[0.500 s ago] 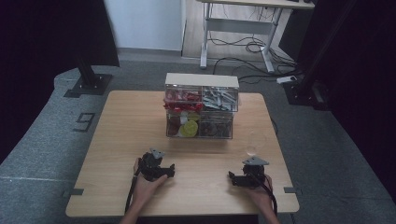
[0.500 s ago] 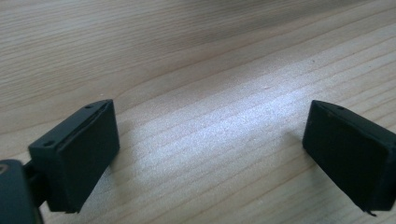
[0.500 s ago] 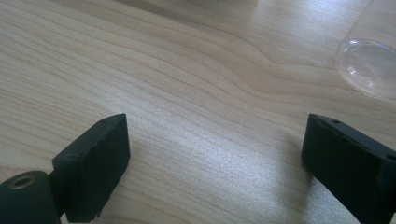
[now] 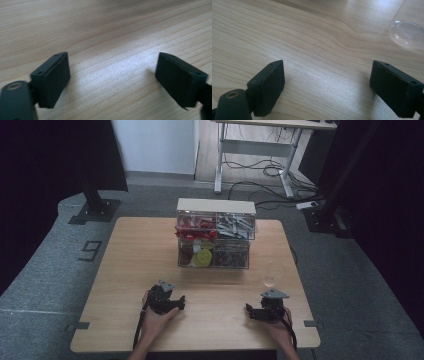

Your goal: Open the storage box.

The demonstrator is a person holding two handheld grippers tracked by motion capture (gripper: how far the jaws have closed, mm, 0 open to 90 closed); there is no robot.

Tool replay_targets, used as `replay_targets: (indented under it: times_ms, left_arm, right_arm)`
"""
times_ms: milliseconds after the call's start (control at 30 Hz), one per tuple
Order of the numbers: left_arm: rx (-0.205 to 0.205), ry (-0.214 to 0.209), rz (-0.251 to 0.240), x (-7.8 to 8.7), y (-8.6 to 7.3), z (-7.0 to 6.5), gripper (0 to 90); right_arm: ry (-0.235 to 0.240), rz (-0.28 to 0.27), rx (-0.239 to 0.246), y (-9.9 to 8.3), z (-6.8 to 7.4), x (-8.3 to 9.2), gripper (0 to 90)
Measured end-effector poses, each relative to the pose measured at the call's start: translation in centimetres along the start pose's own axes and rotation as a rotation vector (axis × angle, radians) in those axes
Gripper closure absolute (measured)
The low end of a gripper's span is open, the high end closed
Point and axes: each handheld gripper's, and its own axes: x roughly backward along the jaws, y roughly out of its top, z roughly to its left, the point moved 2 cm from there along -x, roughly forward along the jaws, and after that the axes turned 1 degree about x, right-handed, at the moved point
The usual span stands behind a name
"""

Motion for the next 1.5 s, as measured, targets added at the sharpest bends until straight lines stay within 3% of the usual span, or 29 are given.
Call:
replay_targets:
  times_ms: [233, 433, 700, 800, 967, 1133, 1400, 1500]
  left_arm:
    - [-0.007, 0.028, -0.008, 0.3, 0.0, 0.0, 20.8]
    - [0.003, 0.063, -0.066, 1.2, 0.1, 0.4, 24.5]
    - [0.027, 0.056, -0.118, 2.1, 0.2, 0.7, 29.6]
    - [0.052, 0.018, -0.128, 2.5, 0.4, 0.9, 34.9]
    - [0.028, -0.020, -0.116, 2.6, 0.5, 0.5, 46.9]
    - [0.006, -0.041, -0.131, 3.0, 0.8, 0.3, 58.6]
    - [0.007, -0.062, -0.182, 3.8, 1.2, 0.3, 69.3]
    - [-0.004, -0.079, -0.177, 3.8, 1.3, 0.3, 72.0]
  right_arm:
    - [-0.004, -0.003, -0.001, 0.0, 0.1, 0.0, 14.2]
    - [-0.002, -0.004, -0.001, -0.1, 0.1, 0.1, 15.0]
    - [-0.001, -0.004, -0.001, -0.1, 0.1, 0.2, 15.5]
    - [-0.001, -0.005, -0.002, -0.1, 0.1, 0.2, 15.9]
    - [-0.001, -0.006, -0.002, -0.2, 0.1, 0.2, 16.0]
    - [-0.002, -0.007, -0.002, -0.2, 0.1, 0.2, 16.4]
    - [-0.005, -0.008, -0.003, -0.2, 0.1, 0.2, 17.1]
    - [-0.005, -0.009, -0.003, -0.2, 0.1, 0.2, 17.2]
